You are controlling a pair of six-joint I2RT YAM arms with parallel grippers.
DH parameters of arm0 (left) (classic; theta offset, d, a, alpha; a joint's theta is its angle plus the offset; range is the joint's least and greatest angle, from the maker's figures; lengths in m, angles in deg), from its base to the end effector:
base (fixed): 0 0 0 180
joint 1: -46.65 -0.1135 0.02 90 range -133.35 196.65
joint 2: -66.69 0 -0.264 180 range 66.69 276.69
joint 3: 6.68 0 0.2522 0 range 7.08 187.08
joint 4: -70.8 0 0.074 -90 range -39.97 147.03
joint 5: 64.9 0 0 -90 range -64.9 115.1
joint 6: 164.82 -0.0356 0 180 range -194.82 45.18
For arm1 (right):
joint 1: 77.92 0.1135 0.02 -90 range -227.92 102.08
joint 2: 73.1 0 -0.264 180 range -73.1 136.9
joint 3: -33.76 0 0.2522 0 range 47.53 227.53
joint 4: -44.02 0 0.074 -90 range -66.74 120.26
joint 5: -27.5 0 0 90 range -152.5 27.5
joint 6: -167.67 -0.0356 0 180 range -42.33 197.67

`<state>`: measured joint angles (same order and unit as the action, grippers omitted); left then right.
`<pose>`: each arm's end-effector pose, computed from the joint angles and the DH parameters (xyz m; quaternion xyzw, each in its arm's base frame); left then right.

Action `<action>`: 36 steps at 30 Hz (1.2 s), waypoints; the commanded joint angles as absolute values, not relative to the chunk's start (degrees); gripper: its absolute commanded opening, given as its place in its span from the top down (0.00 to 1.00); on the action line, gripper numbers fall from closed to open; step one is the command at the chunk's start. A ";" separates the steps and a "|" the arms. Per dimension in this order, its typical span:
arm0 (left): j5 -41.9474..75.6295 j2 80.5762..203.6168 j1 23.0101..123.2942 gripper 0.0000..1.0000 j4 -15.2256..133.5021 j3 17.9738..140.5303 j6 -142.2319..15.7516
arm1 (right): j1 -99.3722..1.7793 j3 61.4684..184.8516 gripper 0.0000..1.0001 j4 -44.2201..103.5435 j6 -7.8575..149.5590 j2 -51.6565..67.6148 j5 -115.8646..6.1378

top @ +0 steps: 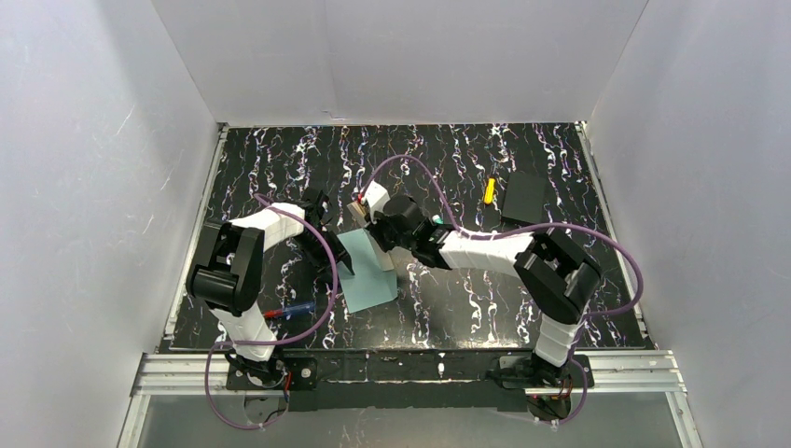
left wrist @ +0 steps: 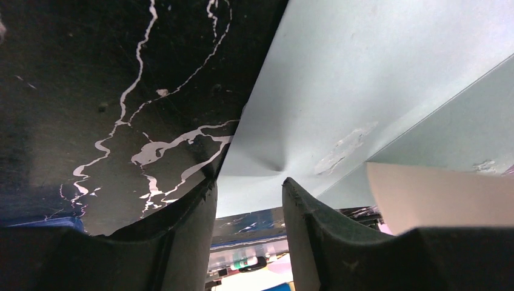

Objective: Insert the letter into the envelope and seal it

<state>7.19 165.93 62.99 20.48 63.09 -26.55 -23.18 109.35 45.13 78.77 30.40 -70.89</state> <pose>0.2858 -0.0952 0.1438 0.2573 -0.9498 0.1780 0.0086 0.2363 0.3252 0.2029 -0.3639 0.7685 0.1802 0.4945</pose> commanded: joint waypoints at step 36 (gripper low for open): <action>9.05 168.58 63.30 0.64 28.70 59.20 -23.35 | -30.54 97.82 0.99 67.99 59.11 32.35 -59.76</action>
